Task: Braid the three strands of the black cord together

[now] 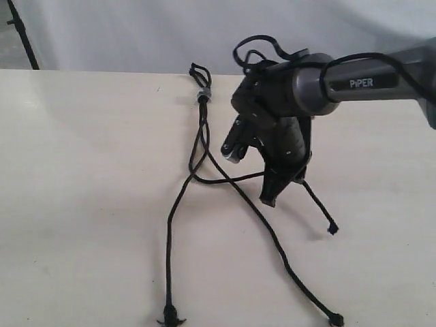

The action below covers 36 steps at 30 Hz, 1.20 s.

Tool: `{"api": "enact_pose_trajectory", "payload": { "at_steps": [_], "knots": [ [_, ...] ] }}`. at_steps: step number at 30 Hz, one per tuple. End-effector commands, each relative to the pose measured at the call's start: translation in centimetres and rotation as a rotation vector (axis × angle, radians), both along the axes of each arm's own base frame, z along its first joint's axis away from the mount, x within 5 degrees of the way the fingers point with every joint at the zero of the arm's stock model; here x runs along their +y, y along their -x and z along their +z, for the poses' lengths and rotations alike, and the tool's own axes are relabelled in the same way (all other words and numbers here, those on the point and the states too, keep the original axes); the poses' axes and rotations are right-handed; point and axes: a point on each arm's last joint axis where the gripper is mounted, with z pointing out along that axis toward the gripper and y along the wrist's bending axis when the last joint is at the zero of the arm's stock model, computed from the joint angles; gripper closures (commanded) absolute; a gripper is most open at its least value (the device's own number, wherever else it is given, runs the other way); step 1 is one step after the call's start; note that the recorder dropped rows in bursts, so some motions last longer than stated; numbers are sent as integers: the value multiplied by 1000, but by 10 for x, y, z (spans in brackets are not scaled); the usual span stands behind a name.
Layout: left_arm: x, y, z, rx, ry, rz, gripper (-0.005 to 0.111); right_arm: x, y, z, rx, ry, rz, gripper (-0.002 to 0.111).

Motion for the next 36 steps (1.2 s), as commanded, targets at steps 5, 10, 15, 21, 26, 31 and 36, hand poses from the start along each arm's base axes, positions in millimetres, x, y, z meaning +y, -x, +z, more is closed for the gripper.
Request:
{"api": "enact_pose_trajectory", "payload": {
  "at_steps": [5, 10, 15, 21, 26, 31, 36],
  "knots": [
    [0, 0, 0, -10, -1, -5, 75, 6, 15, -21, 278, -203, -77, 109],
    [0, 0, 0, -10, -1, -5, 75, 30, 39, -21, 378, -224, -56, 109],
    [0, 0, 0, -10, -1, -5, 75, 63, 79, -17, 532, -200, 92, 109],
    [0, 0, 0, -10, -1, -5, 75, 49, 61, 17, 364, -215, 123, 109],
    [0, 0, 0, -10, -1, -5, 75, 17, 22, 15, 241, -276, 27, 109],
    [0, 0, 0, -10, -1, -5, 75, -8, 3, 4, 221, -290, -49, 109],
    [0, 0, 0, -10, -1, -5, 75, -23, -4, -8, 252, -271, -112, 109]
  ]
}}
